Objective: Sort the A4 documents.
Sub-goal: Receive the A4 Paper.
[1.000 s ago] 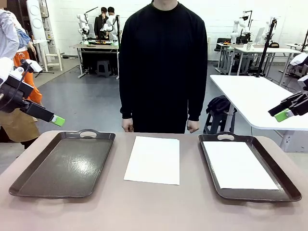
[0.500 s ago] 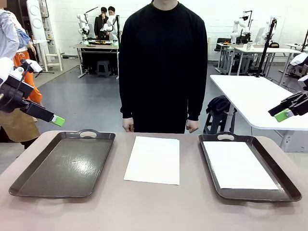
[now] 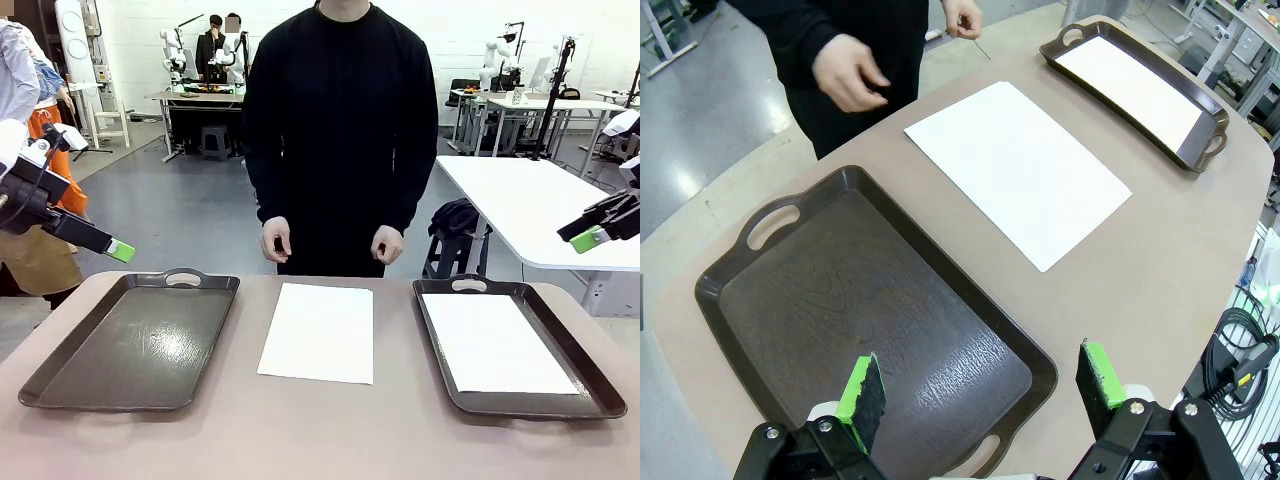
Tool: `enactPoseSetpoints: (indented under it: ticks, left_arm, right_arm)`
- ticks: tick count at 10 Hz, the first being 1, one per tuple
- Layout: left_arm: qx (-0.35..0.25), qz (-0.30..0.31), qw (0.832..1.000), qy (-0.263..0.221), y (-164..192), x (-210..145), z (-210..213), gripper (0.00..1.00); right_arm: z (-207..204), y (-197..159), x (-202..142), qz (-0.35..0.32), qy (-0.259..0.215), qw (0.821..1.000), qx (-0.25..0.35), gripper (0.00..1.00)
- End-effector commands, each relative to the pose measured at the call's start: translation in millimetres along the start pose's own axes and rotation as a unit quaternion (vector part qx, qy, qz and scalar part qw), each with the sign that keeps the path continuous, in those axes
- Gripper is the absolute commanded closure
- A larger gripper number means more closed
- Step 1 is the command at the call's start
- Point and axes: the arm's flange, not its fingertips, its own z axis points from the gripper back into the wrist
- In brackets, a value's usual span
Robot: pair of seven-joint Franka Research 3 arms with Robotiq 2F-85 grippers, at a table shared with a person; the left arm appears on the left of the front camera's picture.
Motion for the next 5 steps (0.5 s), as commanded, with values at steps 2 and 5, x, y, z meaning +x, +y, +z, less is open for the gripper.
enactPoseSetpoints:
  ticks: [2, 5]
  left_arm:
    - [-0.007, -0.003, 1.000, -0.004, 2.9, -1.5, -0.2, 0.00]
    - [-0.007, -0.003, 1.000, -0.004, 2.9, -1.5, -0.2, 0.00]
  right_arm:
    - [-2.4, 0.2, 1.2, 0.001, 0.002, 1.000, 0.001, 0.00]
    - [-2.4, 0.2, 1.2, 0.001, 0.002, 1.000, 0.001, 0.00]
